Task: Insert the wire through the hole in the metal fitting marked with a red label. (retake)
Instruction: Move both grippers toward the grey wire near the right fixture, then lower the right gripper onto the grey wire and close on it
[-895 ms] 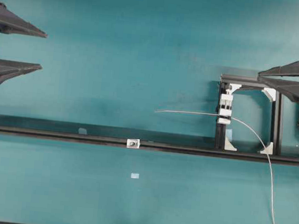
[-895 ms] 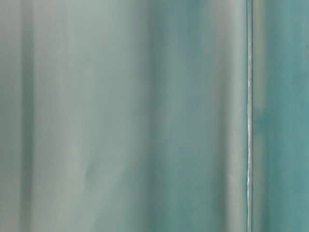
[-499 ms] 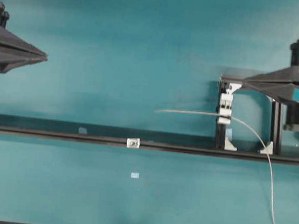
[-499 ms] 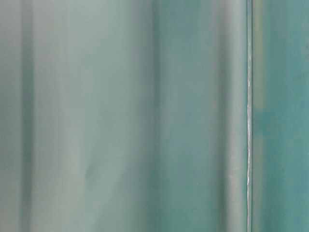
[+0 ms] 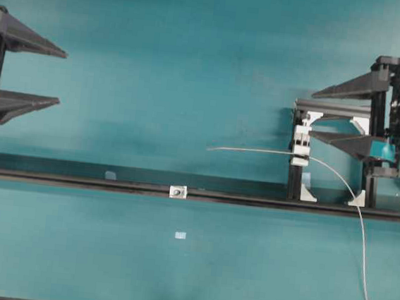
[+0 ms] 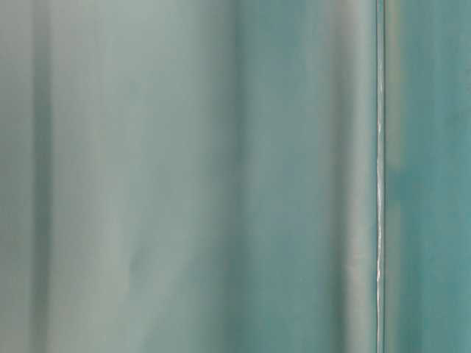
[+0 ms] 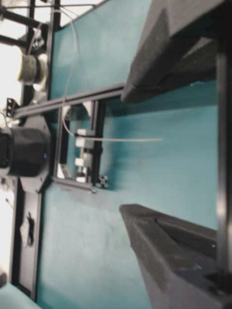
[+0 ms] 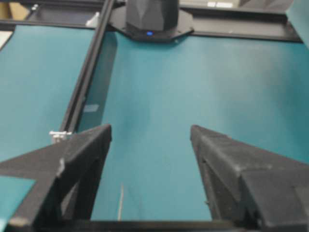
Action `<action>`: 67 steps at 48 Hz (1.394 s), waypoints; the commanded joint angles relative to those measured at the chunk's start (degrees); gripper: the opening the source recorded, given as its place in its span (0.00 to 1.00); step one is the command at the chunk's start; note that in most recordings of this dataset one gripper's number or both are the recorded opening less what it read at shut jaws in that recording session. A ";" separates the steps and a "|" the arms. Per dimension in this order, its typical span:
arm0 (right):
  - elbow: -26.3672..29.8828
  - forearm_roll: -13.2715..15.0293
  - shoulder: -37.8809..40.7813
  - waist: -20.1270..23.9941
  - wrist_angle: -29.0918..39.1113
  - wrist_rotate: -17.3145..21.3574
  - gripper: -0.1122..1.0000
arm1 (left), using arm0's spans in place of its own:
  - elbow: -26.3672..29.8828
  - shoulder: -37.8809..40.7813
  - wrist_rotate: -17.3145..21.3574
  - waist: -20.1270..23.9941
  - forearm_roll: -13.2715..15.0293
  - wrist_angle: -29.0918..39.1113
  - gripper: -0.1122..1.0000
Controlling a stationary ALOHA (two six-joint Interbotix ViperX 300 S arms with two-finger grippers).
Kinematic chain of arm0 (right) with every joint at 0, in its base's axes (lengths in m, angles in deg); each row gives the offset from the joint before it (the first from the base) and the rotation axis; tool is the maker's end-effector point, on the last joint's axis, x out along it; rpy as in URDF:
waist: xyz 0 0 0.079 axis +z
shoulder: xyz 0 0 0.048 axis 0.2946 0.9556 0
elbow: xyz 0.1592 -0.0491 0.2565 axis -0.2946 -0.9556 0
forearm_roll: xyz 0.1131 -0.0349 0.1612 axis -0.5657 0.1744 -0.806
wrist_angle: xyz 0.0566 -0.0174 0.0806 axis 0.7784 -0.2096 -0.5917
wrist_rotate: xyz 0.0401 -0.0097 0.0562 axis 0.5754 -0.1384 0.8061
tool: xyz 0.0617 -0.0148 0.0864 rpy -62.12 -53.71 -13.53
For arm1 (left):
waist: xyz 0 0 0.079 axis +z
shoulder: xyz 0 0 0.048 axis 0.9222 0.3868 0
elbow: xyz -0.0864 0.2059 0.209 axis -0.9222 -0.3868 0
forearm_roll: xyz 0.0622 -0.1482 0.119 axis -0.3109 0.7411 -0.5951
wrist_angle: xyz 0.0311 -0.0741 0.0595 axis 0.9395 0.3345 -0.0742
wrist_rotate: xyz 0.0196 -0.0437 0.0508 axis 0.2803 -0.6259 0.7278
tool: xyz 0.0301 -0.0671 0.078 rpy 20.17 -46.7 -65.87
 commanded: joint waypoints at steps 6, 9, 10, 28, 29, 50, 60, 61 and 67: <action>2.11 0.09 4.31 -0.09 -0.79 4.48 0.77 | 0.44 6.77 -0.09 0.18 0.09 -0.53 0.74; 2.29 0.26 6.06 -0.09 -0.79 5.54 0.77 | 0.97 10.02 -0.09 0.18 0.09 -0.88 0.74; 2.29 0.35 6.68 -0.09 -0.79 5.80 0.77 | 1.05 10.81 -0.09 0.18 0.09 -1.05 0.74; 5.27 0.70 17.93 1.41 -2.55 6.33 0.77 | 1.23 20.57 -0.62 0.18 0.26 -6.24 0.74; 5.45 0.70 18.37 1.49 -2.64 6.33 0.77 | 1.32 21.09 -0.79 0.18 0.26 -6.33 0.74; 10.02 0.79 28.39 3.34 -2.37 8.88 0.77 | 5.45 33.84 -3.52 0.18 0.26 -6.50 0.74; 11.60 0.70 32.52 3.69 -2.29 11.69 0.77 | 7.12 36.47 -3.43 0.18 0.35 -6.59 0.74; 11.60 0.70 32.96 3.78 -2.29 11.78 0.77 | 7.21 36.65 -3.43 0.18 0.26 -6.59 0.74; 12.30 0.70 34.98 4.04 -2.64 12.04 0.77 | 7.47 37.27 -3.43 0.18 0.26 -6.59 0.74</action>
